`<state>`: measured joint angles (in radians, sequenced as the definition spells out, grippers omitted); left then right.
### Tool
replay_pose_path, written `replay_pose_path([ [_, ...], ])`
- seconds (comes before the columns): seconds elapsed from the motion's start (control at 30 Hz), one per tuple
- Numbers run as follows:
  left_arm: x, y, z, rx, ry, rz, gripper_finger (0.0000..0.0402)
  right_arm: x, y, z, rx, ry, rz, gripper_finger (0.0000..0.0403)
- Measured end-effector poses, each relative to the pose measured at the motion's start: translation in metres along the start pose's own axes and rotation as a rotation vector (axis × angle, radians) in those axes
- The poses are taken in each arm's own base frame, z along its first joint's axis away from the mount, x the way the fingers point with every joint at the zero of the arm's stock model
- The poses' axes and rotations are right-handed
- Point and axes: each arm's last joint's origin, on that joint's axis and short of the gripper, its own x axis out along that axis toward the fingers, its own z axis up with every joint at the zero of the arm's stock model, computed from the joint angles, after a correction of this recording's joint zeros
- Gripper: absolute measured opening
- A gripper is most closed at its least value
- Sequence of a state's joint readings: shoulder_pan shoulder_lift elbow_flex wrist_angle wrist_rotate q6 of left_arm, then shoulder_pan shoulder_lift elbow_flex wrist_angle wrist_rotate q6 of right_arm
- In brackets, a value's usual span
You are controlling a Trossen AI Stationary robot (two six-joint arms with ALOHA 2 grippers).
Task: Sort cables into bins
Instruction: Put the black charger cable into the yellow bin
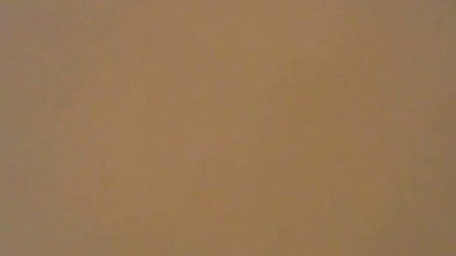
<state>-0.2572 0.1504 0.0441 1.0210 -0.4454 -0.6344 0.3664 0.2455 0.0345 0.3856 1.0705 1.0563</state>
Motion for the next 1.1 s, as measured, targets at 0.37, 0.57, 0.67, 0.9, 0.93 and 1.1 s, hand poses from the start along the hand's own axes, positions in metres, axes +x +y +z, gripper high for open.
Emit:
replay_pose_path([
  [0.37,0.023,0.011,-0.032,0.039,0.333,0.233,0.0024,0.000,0.000,0.000,0.001,-0.002,-0.001,0.0000],
  [0.57,0.066,0.003,-0.032,0.564,0.885,0.433,0.0024,0.000,0.000,0.000,-0.002,0.000,0.001,0.0000],
  [0.67,0.081,0.020,-0.029,0.827,1.194,0.769,0.0024,0.000,0.001,0.000,-0.027,0.000,0.005,0.0000],
  [0.9,0.107,0.087,-0.053,0.893,1.524,0.791,0.0024,-0.001,0.015,0.004,-0.208,0.063,0.176,0.0000],
  [0.93,0.108,0.097,-0.057,0.836,1.541,0.772,0.0024,-0.001,0.017,0.004,-0.257,0.068,0.204,0.0000],
  [1.1,0.120,0.143,-0.064,0.450,1.477,0.702,0.0024,0.003,0.039,0.012,-0.432,0.073,0.298,0.0008],
])
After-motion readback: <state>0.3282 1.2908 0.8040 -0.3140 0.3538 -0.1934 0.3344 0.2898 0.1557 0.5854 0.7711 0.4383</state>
